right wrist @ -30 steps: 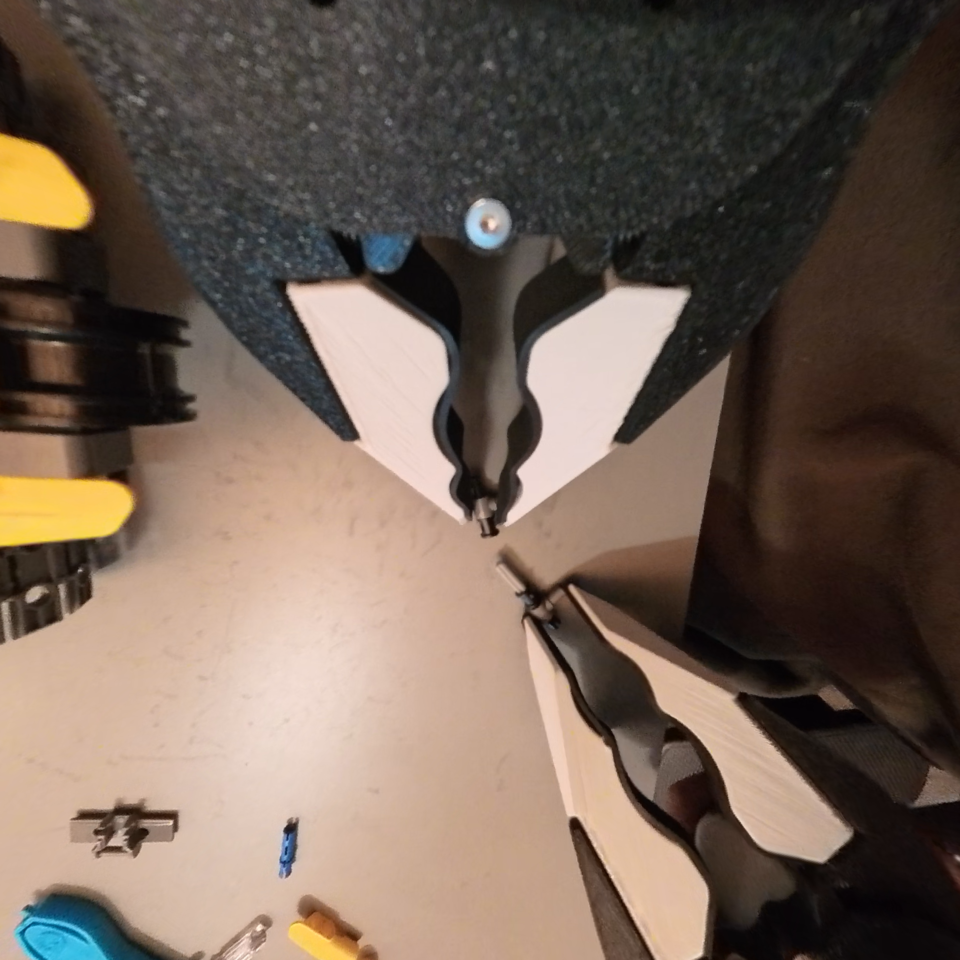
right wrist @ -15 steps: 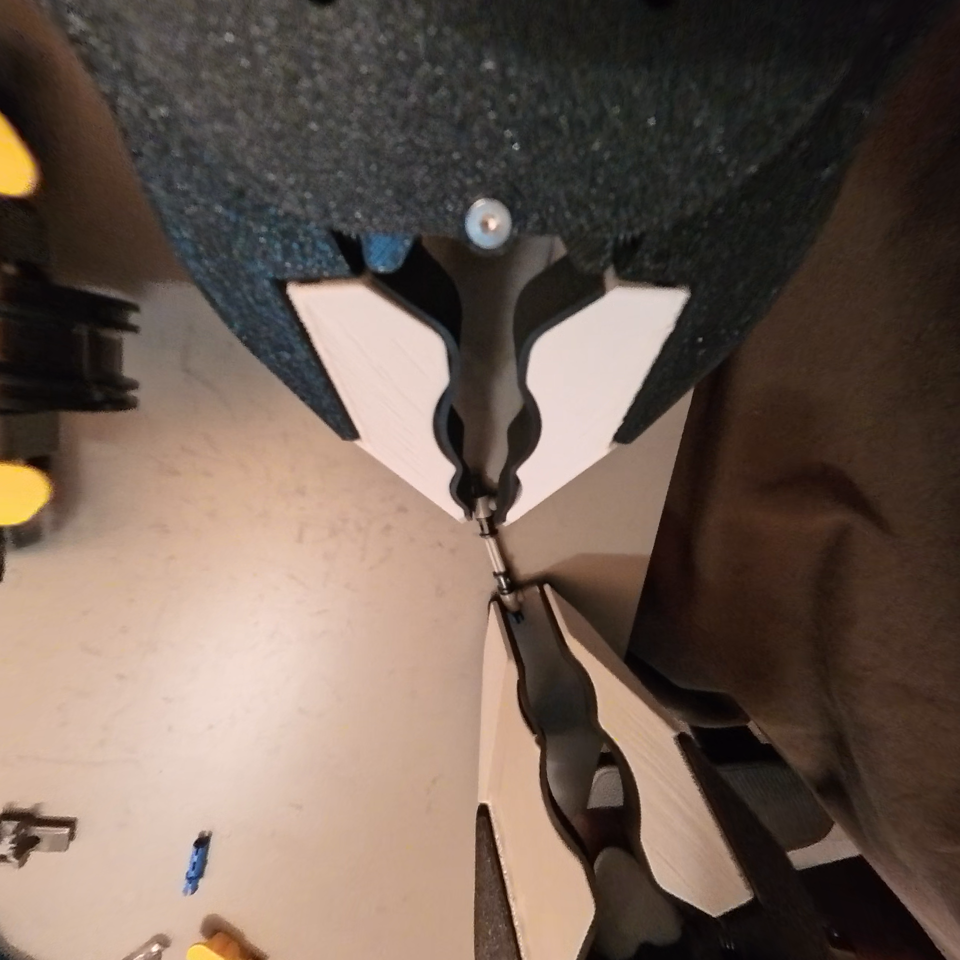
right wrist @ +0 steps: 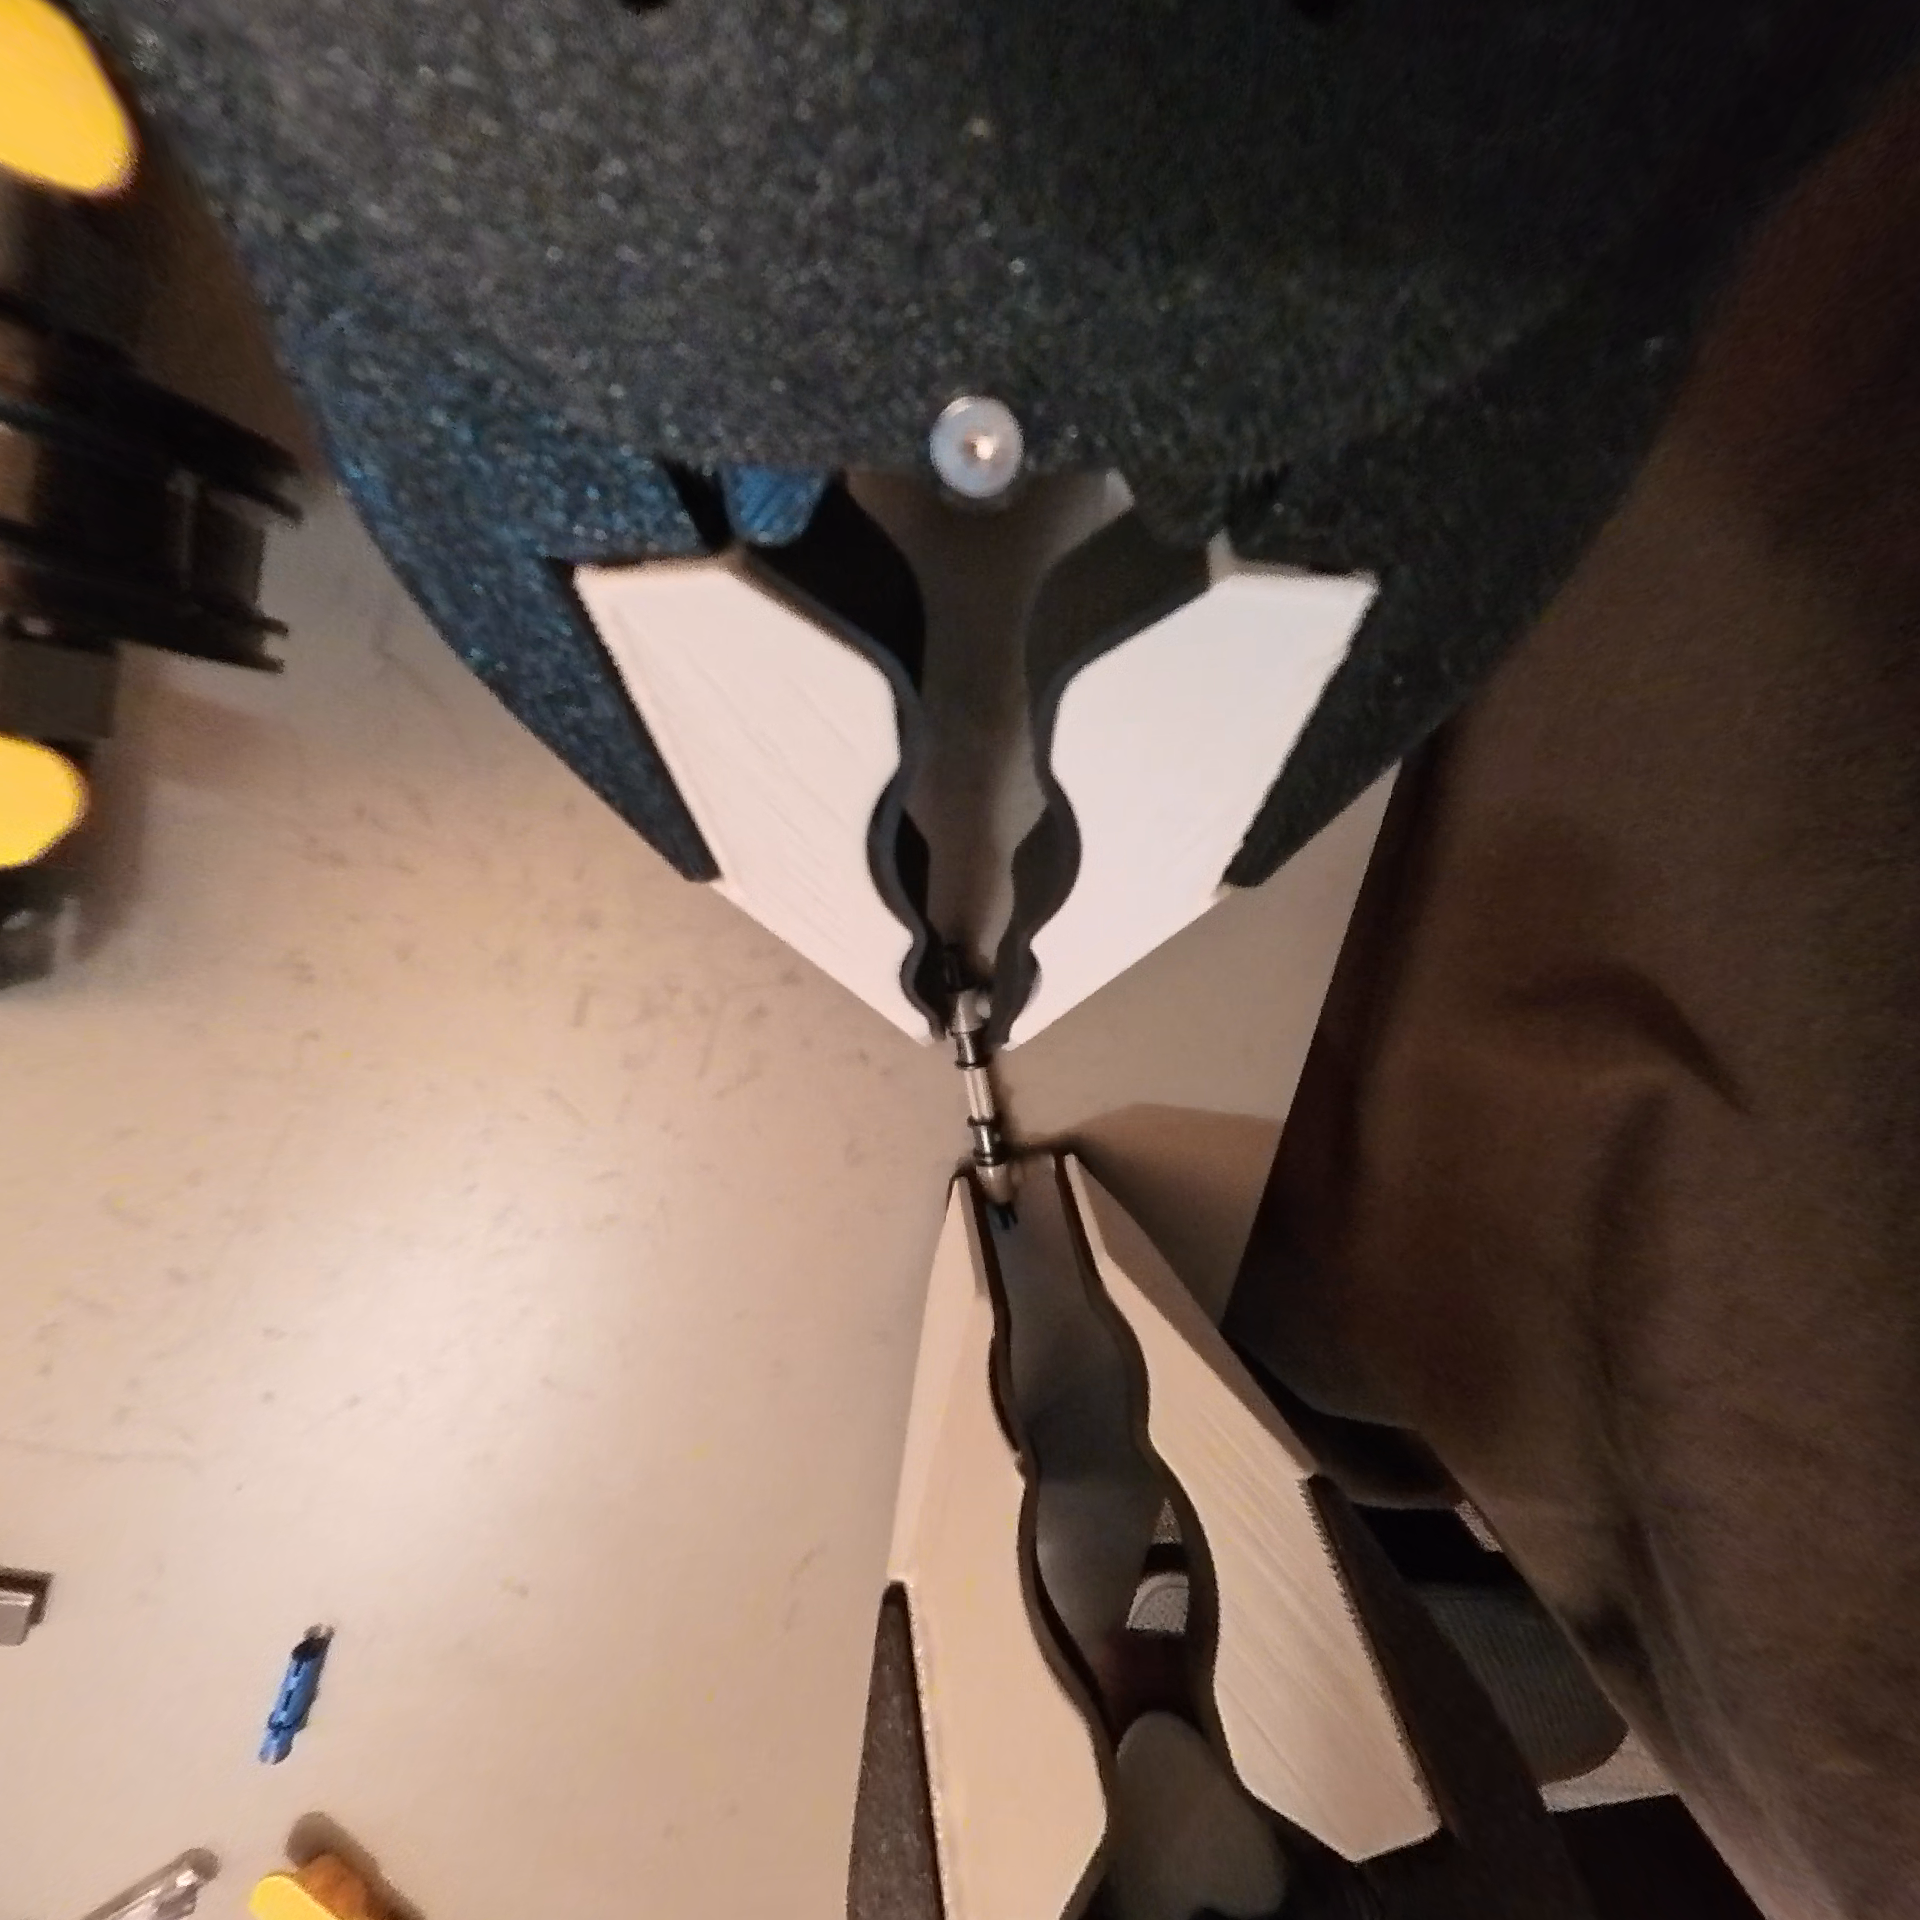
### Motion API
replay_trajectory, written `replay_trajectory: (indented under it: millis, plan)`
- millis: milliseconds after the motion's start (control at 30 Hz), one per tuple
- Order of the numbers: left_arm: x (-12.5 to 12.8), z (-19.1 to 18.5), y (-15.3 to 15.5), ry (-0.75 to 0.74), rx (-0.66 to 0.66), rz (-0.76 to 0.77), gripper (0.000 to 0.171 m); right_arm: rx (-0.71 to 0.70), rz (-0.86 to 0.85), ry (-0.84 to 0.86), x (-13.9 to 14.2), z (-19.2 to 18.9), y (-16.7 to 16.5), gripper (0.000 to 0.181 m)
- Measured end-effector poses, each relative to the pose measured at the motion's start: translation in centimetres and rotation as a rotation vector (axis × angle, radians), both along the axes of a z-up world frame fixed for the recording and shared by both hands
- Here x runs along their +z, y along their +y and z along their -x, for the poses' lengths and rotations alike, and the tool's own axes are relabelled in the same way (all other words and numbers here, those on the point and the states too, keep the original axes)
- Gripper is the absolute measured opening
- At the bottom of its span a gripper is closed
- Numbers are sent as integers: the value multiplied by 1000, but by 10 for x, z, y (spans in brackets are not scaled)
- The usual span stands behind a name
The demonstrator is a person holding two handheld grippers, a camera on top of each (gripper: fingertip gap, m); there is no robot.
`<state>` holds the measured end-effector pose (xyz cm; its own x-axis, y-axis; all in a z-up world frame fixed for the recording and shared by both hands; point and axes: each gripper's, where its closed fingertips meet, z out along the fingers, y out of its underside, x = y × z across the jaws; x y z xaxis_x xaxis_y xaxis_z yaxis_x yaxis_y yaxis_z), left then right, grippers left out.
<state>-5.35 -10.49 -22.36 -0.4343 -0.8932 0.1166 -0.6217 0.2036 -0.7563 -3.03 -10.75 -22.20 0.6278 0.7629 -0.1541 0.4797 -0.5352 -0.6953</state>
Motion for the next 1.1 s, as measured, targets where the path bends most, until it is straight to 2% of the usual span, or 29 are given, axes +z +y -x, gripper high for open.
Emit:
replay_trajectory:
  millis: [633, 733, 1100]
  plan:
    - [1, 0, 0, -2, 2, 8, 13, -8, 16, 28, 0, 5, 4, 7]
    - [1, 0, 0, 0, 1, 14, 13, -6, 9, 29, 2, 5, 1, 25]
    - [1, 0, 0, 19, -2, 41, 13, 35, -44, 10, 0, 3, -3, 15]
